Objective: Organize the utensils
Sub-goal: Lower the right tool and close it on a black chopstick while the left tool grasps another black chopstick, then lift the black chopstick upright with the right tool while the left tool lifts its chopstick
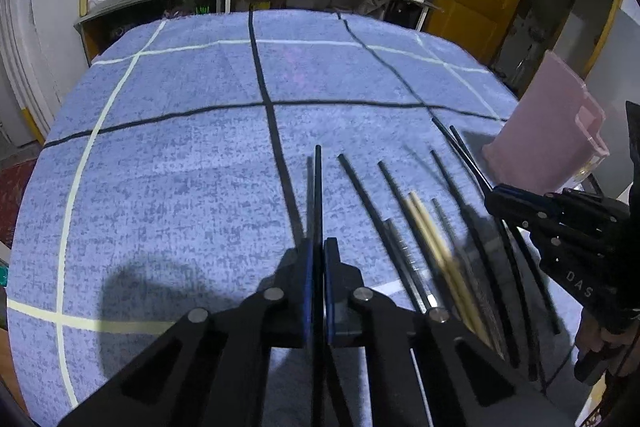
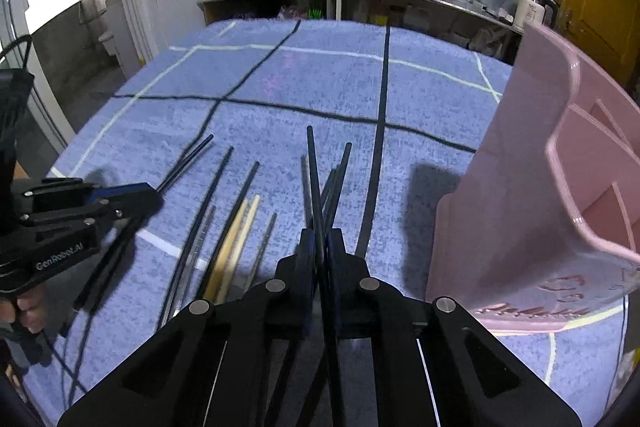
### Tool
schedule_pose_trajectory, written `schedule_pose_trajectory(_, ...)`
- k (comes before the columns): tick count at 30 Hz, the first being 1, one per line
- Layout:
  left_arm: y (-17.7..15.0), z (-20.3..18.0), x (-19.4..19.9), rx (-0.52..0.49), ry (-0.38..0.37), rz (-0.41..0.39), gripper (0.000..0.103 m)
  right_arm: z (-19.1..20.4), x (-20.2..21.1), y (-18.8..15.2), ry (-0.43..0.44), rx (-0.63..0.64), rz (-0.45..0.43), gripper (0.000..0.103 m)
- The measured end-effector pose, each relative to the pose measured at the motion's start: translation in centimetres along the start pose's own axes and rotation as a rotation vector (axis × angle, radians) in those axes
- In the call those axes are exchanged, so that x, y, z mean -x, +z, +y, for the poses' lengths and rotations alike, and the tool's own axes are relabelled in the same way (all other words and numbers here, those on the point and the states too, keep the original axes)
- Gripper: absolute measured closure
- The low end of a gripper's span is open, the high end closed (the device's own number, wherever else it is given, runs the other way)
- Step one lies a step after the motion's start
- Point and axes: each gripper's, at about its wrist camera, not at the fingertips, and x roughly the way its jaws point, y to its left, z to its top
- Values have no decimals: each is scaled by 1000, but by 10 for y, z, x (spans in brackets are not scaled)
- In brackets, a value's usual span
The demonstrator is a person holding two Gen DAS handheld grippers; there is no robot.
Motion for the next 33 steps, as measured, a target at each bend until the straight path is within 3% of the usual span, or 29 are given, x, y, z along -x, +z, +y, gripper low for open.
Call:
schedule_pose_trajectory(13, 8, -12, 40, -31, 0, -66, 97, -8, 31, 6, 51, -59, -66, 97)
schedule_pose_trajectory(24, 22, -26, 102, -67, -30, -176, 97, -14, 97, 15, 74, -67, -201, 98)
schedule_pose_trajectory(33, 25, -23, 129, -53, -26, -225, 98, -19, 76, 5, 73, -88, -148, 98)
